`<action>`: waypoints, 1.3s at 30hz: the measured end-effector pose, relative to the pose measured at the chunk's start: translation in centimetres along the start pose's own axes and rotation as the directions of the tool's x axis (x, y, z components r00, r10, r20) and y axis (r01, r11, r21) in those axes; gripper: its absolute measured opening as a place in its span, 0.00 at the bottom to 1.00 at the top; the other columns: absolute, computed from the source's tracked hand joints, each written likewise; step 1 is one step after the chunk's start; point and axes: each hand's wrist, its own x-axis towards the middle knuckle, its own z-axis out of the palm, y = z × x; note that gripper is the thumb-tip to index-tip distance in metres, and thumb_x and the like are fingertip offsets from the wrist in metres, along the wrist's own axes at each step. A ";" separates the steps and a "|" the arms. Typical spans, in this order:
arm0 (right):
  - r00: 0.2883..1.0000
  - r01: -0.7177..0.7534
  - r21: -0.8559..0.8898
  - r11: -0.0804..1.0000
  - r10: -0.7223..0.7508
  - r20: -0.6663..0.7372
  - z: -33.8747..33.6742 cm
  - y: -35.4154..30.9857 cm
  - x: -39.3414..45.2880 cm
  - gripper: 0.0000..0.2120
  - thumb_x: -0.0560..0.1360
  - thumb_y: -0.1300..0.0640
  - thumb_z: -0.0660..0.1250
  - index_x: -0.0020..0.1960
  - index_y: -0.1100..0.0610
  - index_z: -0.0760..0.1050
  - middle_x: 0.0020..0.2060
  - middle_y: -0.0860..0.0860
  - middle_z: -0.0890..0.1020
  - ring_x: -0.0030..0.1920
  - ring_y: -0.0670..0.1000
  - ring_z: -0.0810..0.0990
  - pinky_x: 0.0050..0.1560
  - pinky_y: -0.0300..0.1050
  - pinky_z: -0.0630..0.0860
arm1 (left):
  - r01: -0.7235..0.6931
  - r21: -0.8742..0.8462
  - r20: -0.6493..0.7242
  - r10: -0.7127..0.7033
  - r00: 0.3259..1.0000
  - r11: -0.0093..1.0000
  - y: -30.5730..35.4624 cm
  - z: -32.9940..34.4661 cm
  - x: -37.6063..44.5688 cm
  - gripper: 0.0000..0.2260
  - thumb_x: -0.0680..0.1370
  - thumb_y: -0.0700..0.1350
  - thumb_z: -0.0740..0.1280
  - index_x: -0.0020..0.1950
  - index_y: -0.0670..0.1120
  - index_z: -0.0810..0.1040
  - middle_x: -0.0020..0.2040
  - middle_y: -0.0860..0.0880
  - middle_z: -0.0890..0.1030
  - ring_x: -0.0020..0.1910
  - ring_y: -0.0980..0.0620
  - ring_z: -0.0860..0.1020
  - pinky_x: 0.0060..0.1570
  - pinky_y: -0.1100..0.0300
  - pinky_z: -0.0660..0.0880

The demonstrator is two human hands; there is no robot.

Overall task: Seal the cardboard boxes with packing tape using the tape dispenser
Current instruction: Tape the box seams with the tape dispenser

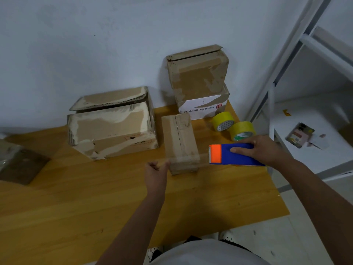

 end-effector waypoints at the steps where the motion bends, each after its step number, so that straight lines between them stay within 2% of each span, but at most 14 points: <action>1: 1.000 0.002 -0.005 1.000 -0.002 -0.001 0.1 0.0 0.1 0.37 0.62 0.33 0.67 0.63 0.54 0.78 0.53 0.55 0.83 0.46 0.48 0.81 0.41 0.40 0.78 | 0.003 0.004 -0.004 -0.003 1.000 1.000 0.0 0.1 0.1 0.18 0.75 0.54 0.73 0.55 0.48 0.69 0.46 0.51 0.72 0.42 0.53 0.73 0.36 0.57 0.71; 5: 1.000 0.013 -0.030 0.999 -0.014 -0.018 0.2 -0.1 0.4 0.36 0.62 0.32 0.66 0.62 0.53 0.79 0.53 0.55 0.83 0.48 0.51 0.81 0.48 0.47 0.81 | 0.000 0.006 -0.006 0.000 1.000 1.000 0.0 0.5 0.4 0.18 0.75 0.54 0.73 0.55 0.48 0.69 0.47 0.50 0.72 0.43 0.51 0.73 0.38 0.55 0.72; 9: 1.000 0.020 -0.053 0.998 -0.021 -0.013 0.3 0.1 0.8 0.37 0.61 0.30 0.64 0.62 0.51 0.79 0.54 0.54 0.83 0.47 0.50 0.80 0.46 0.43 0.79 | 0.003 0.005 -0.010 -0.002 1.000 1.000 -0.3 0.8 0.5 0.19 0.74 0.54 0.73 0.56 0.46 0.70 0.48 0.49 0.72 0.46 0.48 0.74 0.43 0.52 0.72; 13: 1.000 0.016 -0.053 0.998 -0.016 0.002 0.5 0.2 1.0 0.36 0.62 0.29 0.64 0.61 0.50 0.79 0.52 0.52 0.83 0.45 0.47 0.79 0.41 0.39 0.76 | -0.004 0.002 -0.005 0.004 1.000 1.000 -0.6 0.7 0.7 0.19 0.75 0.54 0.73 0.56 0.46 0.70 0.46 0.51 0.72 0.45 0.49 0.74 0.42 0.53 0.71; 16: 0.999 0.035 -0.045 0.998 -0.035 0.006 0.8 0.3 1.0 0.29 0.64 0.31 0.65 0.58 0.47 0.80 0.50 0.51 0.83 0.43 0.44 0.79 0.39 0.37 0.75 | 0.001 0.005 0.008 -0.001 1.000 1.000 -0.8 0.5 1.0 0.18 0.75 0.55 0.73 0.55 0.47 0.70 0.46 0.52 0.72 0.44 0.51 0.74 0.42 0.53 0.71; 19: 0.999 0.051 -0.001 0.999 -0.051 0.013 1.4 0.4 0.8 0.24 0.66 0.33 0.65 0.55 0.44 0.80 0.45 0.46 0.83 0.43 0.43 0.81 0.40 0.39 0.78 | -0.022 0.015 0.011 0.022 1.000 1.000 -0.7 0.0 1.6 0.18 0.74 0.55 0.73 0.55 0.48 0.70 0.47 0.52 0.73 0.44 0.53 0.74 0.38 0.57 0.71; 22: 0.998 0.067 0.030 0.997 -0.067 -0.004 2.3 0.4 0.7 0.26 0.65 0.32 0.66 0.57 0.45 0.81 0.41 0.41 0.80 0.42 0.42 0.81 0.40 0.39 0.79 | -0.049 0.030 0.032 0.048 0.998 0.998 -0.4 -0.8 2.7 0.19 0.74 0.56 0.73 0.56 0.48 0.70 0.48 0.51 0.74 0.45 0.54 0.74 0.37 0.60 0.71; 25: 0.997 0.070 0.029 0.997 -0.069 -0.015 2.9 0.7 0.9 0.24 0.67 0.33 0.66 0.56 0.45 0.81 0.40 0.41 0.81 0.41 0.43 0.81 0.40 0.40 0.79 | -0.055 0.060 0.076 0.051 0.996 0.997 0.0 -1.0 3.6 0.20 0.74 0.56 0.73 0.56 0.48 0.70 0.49 0.51 0.74 0.45 0.54 0.74 0.38 0.59 0.71; 30: 0.999 0.029 -0.010 1.000 -0.030 -0.028 2.9 1.6 1.0 0.19 0.71 0.38 0.68 0.55 0.48 0.82 0.36 0.41 0.80 0.38 0.41 0.80 0.36 0.36 0.73 | -0.038 0.075 0.102 0.030 0.994 0.996 0.0 -0.2 3.3 0.20 0.74 0.56 0.73 0.58 0.47 0.71 0.49 0.51 0.74 0.45 0.55 0.74 0.37 0.60 0.71; 35: 0.999 0.027 0.016 1.000 -0.027 -0.027 2.9 1.3 0.9 0.21 0.66 0.32 0.64 0.51 0.44 0.81 0.35 0.40 0.80 0.37 0.41 0.80 0.35 0.36 0.74 | -0.027 0.100 0.138 0.013 0.990 0.995 -0.1 -0.5 3.5 0.22 0.74 0.57 0.72 0.59 0.46 0.72 0.54 0.48 0.76 0.49 0.51 0.75 0.43 0.57 0.71; 39: 0.999 0.031 0.002 1.000 -0.030 -0.035 3.0 1.3 0.9 0.22 0.64 0.30 0.62 0.50 0.42 0.80 0.35 0.42 0.80 0.37 0.42 0.80 0.36 0.38 0.76 | -0.023 0.108 0.141 0.008 0.990 0.994 0.0 -0.6 3.5 0.27 0.74 0.58 0.72 0.65 0.45 0.69 0.49 0.52 0.75 0.44 0.57 0.73 0.37 0.59 0.70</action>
